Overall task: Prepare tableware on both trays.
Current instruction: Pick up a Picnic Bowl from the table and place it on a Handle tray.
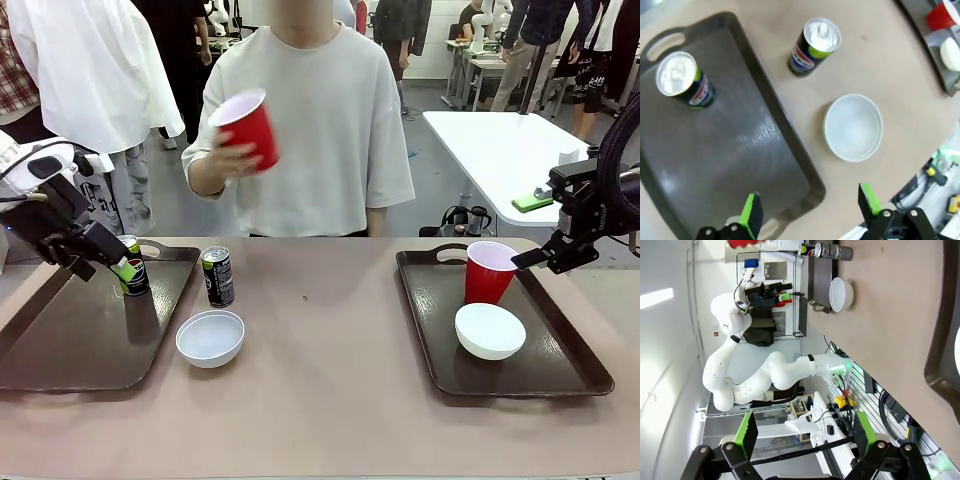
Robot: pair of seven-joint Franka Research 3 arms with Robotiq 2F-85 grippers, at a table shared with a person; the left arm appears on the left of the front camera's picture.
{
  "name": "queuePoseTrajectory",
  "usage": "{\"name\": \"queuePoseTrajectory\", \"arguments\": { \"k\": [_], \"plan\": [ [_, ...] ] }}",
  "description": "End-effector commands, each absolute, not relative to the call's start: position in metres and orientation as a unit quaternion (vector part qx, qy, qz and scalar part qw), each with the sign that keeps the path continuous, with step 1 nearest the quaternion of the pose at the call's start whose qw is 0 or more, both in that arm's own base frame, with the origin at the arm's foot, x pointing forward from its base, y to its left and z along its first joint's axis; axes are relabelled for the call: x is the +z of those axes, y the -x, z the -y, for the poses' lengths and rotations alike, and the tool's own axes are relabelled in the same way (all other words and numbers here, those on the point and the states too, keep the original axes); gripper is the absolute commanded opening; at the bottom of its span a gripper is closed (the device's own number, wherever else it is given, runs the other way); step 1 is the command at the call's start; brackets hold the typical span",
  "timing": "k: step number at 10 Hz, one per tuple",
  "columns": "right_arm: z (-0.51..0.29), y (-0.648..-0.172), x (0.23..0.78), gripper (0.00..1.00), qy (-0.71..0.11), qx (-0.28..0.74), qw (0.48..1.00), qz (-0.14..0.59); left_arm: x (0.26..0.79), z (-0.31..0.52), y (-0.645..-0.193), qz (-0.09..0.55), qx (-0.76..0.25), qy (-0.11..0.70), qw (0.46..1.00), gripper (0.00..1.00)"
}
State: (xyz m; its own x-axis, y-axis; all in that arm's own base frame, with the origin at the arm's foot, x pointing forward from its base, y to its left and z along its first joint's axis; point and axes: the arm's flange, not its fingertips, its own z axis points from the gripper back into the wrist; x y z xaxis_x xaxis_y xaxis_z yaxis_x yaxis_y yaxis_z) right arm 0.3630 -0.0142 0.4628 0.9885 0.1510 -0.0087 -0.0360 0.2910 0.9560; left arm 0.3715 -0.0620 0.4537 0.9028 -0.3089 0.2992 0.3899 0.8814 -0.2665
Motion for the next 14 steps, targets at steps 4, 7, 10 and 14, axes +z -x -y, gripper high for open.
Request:
{"name": "queuePoseTrajectory", "arguments": {
  "k": [4, 7, 10, 14],
  "plan": [
    [0.018, -0.363, 0.463, 1.0, -0.59, 0.071, 0.803, -0.051, 0.474, 0.018, -0.288, 0.045, -0.195, 0.154, 0.968, 1.0],
    [0.018, -0.363, 0.463, 1.0, -0.59, 0.071, 0.803, -0.051, 0.471, 0.02, -0.295, 0.04, -0.194, 0.151, 0.968, 1.0],
    [0.018, -0.363, 0.463, 1.0, -0.59, 0.071, 0.803, -0.051, 0.453, 0.045, -0.309, 0.058, -0.184, 0.131, 0.972, 1.0],
    [0.018, -0.363, 0.463, 1.0, -0.59, 0.071, 0.803, -0.051, 0.393, 0.124, -0.364, 0.044, -0.148, 0.05, 0.987, 1.0]
  ]
}}
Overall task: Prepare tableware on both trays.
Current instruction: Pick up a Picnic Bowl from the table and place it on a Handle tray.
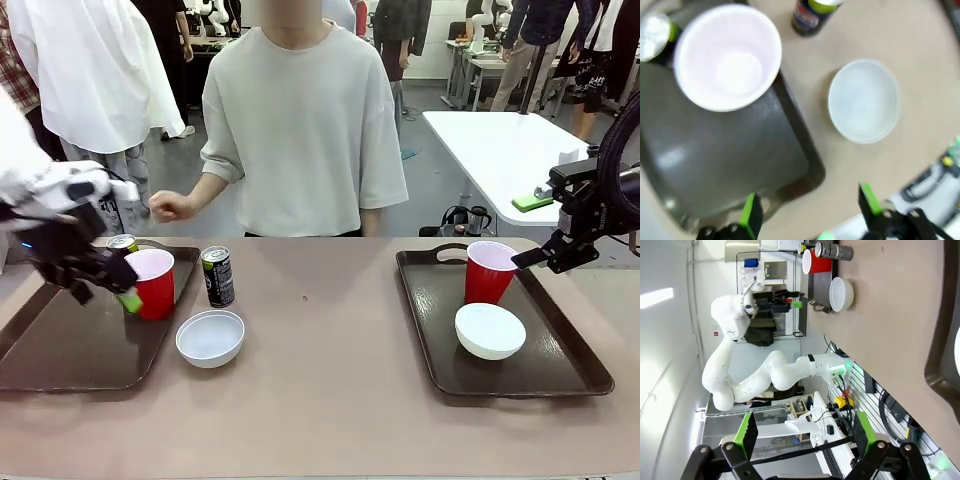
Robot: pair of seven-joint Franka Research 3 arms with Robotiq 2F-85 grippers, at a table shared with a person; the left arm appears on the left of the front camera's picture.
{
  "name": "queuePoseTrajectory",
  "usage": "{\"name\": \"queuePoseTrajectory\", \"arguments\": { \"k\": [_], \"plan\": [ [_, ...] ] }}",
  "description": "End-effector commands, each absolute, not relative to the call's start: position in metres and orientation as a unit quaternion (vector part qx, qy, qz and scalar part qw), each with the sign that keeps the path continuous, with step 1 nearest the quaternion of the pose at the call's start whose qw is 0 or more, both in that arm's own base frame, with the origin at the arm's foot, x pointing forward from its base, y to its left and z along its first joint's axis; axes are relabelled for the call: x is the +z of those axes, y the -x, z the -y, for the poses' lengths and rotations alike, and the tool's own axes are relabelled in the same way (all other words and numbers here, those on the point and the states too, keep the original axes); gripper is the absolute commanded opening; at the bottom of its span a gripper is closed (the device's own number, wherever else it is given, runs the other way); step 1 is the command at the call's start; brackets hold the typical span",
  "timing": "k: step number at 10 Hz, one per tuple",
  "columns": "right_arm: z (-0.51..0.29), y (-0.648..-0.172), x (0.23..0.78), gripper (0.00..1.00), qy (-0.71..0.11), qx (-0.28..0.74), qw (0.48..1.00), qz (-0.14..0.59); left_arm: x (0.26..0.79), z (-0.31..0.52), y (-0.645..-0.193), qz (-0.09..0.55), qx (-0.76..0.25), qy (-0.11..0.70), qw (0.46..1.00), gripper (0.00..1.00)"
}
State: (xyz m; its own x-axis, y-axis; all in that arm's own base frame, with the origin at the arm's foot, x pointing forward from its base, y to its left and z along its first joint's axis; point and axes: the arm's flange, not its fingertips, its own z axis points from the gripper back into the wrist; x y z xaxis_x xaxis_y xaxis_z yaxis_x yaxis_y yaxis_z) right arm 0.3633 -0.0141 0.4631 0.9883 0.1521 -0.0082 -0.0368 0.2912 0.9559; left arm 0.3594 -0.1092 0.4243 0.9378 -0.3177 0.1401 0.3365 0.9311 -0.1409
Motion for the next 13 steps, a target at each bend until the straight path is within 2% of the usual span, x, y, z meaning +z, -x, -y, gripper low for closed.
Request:
{"name": "queuePoseTrajectory", "arguments": {
  "k": [1, 4, 5, 6, 10, 13],
  "plan": [
    [0.018, -0.363, 0.463, 1.0, -0.59, 0.071, 0.803, -0.051, 0.378, 0.143, -0.371, 0.042, -0.149, 0.032, 0.987, 1.0],
    [0.018, -0.363, 0.463, 1.0, -0.59, 0.071, 0.803, -0.051, 0.348, 0.177, -0.391, 0.076, -0.147, 0.016, 0.986, 1.0],
    [0.018, -0.363, 0.463, 1.0, -0.59, 0.071, 0.803, -0.051, 0.356, 0.175, -0.382, 0.075, -0.158, 0.049, 0.983, 1.0],
    [0.018, -0.363, 0.463, 1.0, -0.59, 0.071, 0.803, -0.051, 0.348, 0.17, -0.38, 0.057, -0.164, 0.034, 0.984, 1.0],
    [0.018, -0.363, 0.463, 1.0, -0.59, 0.071, 0.803, -0.051, 0.345, 0.179, -0.384, 0.052, -0.179, 0.046, 0.981, 1.0],
    [0.018, -0.363, 0.463, 1.0, -0.59, 0.071, 0.803, -0.051, 0.352, 0.199, -0.379, 0.078, -0.195, 0.042, 0.977, 1.0]
  ]
}}
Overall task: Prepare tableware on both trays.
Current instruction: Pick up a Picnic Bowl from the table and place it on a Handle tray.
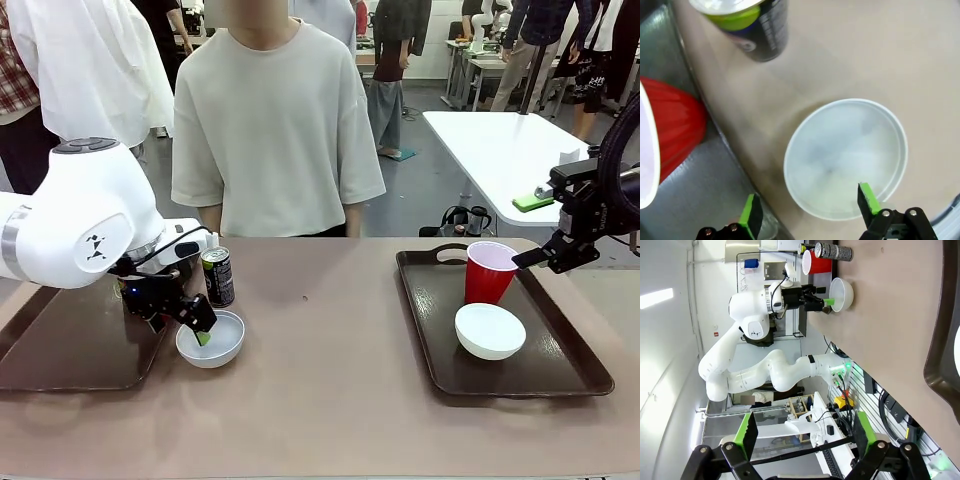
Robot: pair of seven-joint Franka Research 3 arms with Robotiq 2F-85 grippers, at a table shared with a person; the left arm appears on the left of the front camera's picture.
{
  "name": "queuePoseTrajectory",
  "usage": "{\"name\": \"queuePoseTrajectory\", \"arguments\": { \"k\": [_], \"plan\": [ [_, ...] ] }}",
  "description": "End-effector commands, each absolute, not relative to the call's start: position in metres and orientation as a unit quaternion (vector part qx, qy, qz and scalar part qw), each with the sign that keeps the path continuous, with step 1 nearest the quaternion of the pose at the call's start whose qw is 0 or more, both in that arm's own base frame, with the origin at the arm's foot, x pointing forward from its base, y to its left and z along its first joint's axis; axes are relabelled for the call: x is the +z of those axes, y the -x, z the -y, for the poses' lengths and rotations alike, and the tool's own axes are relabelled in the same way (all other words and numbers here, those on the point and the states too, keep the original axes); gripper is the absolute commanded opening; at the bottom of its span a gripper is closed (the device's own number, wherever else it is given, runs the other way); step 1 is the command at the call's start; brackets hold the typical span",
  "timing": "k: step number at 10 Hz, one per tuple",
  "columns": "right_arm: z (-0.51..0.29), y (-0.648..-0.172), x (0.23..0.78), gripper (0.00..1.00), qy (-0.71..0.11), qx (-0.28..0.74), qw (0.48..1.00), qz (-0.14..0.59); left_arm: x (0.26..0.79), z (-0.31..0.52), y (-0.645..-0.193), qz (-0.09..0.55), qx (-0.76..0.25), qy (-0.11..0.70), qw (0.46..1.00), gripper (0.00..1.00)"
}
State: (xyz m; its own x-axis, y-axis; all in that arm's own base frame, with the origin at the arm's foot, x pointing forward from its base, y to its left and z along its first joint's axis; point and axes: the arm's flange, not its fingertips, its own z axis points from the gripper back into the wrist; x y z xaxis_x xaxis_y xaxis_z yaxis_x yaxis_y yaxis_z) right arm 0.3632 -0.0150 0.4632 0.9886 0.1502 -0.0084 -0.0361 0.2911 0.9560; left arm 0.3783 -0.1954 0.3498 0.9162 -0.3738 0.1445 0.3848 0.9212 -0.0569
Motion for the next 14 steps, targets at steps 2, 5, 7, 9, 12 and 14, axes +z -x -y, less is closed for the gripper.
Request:
{"name": "queuePoseTrajectory", "arguments": {
  "k": [2, 5, 7, 9, 12, 14],
  "plan": [
    [0.018, -0.363, 0.463, 1.0, -0.59, 0.071, 0.803, -0.051, 0.352, 0.199, -0.378, 0.081, -0.192, 0.038, 0.977, 1.0],
    [0.018, -0.363, 0.463, 1.0, -0.59, 0.071, 0.803, -0.051, 0.354, 0.197, -0.375, 0.08, -0.188, 0.04, 0.978, 1.0],
    [0.018, -0.363, 0.463, 1.0, -0.59, 0.071, 0.803, -0.051, 0.356, 0.196, -0.369, 0.077, -0.193, 0.045, 0.977, 1.0],
    [0.018, -0.363, 0.463, 1.0, -0.59, 0.071, 0.803, -0.051, 0.358, 0.195, -0.366, 0.076, -0.194, 0.047, 0.977, 1.0],
    [0.018, -0.363, 0.463, 1.0, -0.59, 0.071, 0.803, -0.051, 0.357, 0.193, -0.362, 0.062, -0.196, 0.044, 0.978, 0.79],
    [0.018, -0.363, 0.463, 1.0, -0.59, 0.071, 0.803, -0.051, 0.394, 0.179, -0.314, 0.043, -0.219, 0.049, 0.974, 0.79]
  ]
}}
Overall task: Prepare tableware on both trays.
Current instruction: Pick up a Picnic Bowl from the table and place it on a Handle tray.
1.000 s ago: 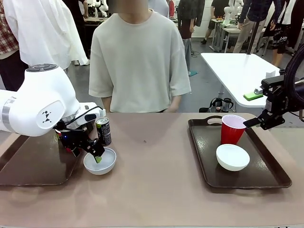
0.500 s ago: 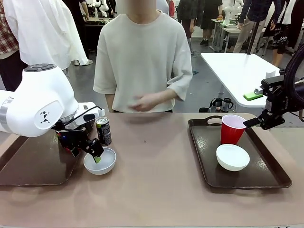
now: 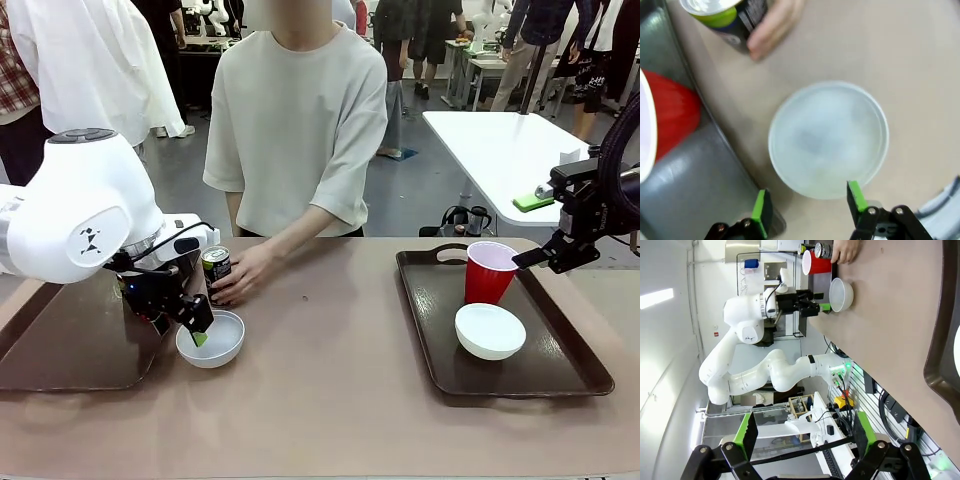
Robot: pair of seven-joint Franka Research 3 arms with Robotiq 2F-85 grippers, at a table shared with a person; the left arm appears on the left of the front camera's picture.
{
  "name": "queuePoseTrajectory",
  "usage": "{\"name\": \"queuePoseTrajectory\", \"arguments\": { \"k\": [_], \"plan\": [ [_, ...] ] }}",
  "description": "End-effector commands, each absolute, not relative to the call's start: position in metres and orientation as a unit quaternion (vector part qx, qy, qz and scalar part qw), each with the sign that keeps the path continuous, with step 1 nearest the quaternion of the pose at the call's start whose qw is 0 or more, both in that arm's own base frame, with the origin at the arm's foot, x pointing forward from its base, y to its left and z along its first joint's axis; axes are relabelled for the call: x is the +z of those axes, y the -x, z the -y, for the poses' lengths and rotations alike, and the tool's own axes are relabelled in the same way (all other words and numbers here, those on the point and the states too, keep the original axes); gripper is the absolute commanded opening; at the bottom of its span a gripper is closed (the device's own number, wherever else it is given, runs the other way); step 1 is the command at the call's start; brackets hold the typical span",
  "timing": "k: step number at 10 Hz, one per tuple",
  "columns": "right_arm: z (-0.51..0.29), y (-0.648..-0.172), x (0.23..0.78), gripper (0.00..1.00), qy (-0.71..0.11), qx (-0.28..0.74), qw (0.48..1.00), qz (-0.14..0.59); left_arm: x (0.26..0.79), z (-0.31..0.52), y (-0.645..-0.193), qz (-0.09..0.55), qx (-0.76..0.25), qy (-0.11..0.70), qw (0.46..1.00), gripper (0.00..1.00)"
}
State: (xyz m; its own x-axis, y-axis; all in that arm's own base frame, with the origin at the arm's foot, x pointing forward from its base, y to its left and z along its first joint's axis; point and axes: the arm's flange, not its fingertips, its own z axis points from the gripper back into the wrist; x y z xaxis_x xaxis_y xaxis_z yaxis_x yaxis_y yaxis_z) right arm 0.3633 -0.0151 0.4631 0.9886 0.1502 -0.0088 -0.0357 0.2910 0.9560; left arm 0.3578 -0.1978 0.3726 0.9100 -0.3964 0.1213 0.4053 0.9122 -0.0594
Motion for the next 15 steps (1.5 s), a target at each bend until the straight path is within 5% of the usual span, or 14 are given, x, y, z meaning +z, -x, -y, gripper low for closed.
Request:
{"name": "queuePoseTrajectory", "arguments": {
  "k": [1, 7, 15],
  "plan": [
    [0.018, -0.363, 0.463, 1.0, -0.59, 0.071, 0.803, -0.051, 0.404, 0.165, -0.285, 0.031, -0.233, 0.027, 0.972, 0.79],
    [0.018, -0.363, 0.463, 1.0, -0.59, 0.071, 0.803, -0.051, 0.399, 0.156, -0.294, 0.05, -0.223, 0.043, 0.972, 0.79],
    [0.018, -0.363, 0.463, 1.0, -0.59, 0.071, 0.803, -0.051, 0.341, 0.172, -0.381, 0.072, -0.193, 0.08, 0.975, 0.79]
  ]
}}
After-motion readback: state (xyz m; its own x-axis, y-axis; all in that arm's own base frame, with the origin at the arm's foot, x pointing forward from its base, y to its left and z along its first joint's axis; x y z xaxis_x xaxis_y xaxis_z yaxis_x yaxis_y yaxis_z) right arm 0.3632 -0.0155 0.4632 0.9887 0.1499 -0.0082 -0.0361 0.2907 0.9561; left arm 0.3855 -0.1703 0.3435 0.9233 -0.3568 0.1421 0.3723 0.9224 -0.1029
